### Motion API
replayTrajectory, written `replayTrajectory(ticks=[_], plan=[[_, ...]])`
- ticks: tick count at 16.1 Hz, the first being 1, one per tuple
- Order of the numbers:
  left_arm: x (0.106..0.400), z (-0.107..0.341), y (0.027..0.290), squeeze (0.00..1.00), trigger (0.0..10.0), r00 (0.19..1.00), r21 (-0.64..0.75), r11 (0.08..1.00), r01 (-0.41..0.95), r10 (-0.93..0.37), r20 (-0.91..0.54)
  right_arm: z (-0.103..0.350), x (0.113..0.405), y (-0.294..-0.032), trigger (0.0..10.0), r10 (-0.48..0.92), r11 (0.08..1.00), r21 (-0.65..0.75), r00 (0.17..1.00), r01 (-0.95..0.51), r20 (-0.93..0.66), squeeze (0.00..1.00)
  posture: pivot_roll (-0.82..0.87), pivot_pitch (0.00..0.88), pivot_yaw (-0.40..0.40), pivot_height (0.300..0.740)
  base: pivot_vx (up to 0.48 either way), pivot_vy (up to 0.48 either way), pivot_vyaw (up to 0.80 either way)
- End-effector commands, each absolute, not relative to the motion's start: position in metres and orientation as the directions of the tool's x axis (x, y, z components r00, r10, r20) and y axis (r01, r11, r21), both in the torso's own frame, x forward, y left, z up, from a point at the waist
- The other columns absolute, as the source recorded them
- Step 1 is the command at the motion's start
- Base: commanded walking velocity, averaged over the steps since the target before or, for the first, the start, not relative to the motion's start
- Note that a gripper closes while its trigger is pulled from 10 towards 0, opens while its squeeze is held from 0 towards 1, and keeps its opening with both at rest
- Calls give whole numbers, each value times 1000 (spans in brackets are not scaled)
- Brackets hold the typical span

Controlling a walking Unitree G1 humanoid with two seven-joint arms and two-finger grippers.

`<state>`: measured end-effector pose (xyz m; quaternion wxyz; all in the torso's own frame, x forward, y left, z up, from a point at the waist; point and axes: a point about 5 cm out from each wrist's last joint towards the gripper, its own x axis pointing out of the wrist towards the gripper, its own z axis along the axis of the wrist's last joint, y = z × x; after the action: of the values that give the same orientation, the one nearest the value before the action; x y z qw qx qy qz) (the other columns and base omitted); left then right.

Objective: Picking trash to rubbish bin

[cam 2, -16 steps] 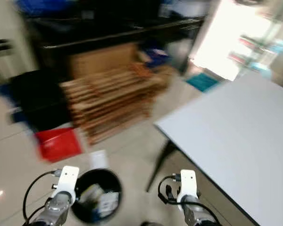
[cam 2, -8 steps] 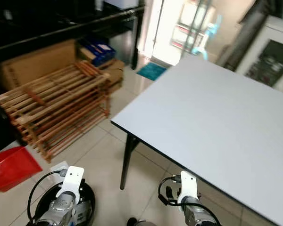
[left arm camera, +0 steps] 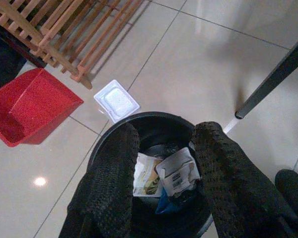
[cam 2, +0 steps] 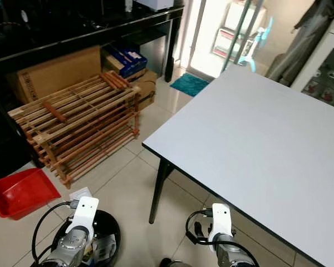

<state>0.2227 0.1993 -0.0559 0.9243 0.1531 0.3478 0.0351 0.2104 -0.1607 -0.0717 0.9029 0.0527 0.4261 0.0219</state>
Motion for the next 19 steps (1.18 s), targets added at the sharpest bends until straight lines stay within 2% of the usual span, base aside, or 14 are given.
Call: replayTrajectory(ticks=[1,14,19], plan=[[220,-59,194,0,10000,748,312,947,72,156,-645,-71,211,-166,10000,77,995,103,632,4,-771,0,-16,34,-124,740,0,0,0],[220,-59,193,0,10000,748,320,944,82,154,-646,-73,208,-166,10000,73,996,87,613,-7,-787,0,-14,34,-126,740,0,-37,-791],[220,-59,193,0,10000,749,325,942,83,156,-644,-73,208,-166,10000,71,996,86,612,-5,-787,0,-15,36,-125,740,0,-363,-753]])
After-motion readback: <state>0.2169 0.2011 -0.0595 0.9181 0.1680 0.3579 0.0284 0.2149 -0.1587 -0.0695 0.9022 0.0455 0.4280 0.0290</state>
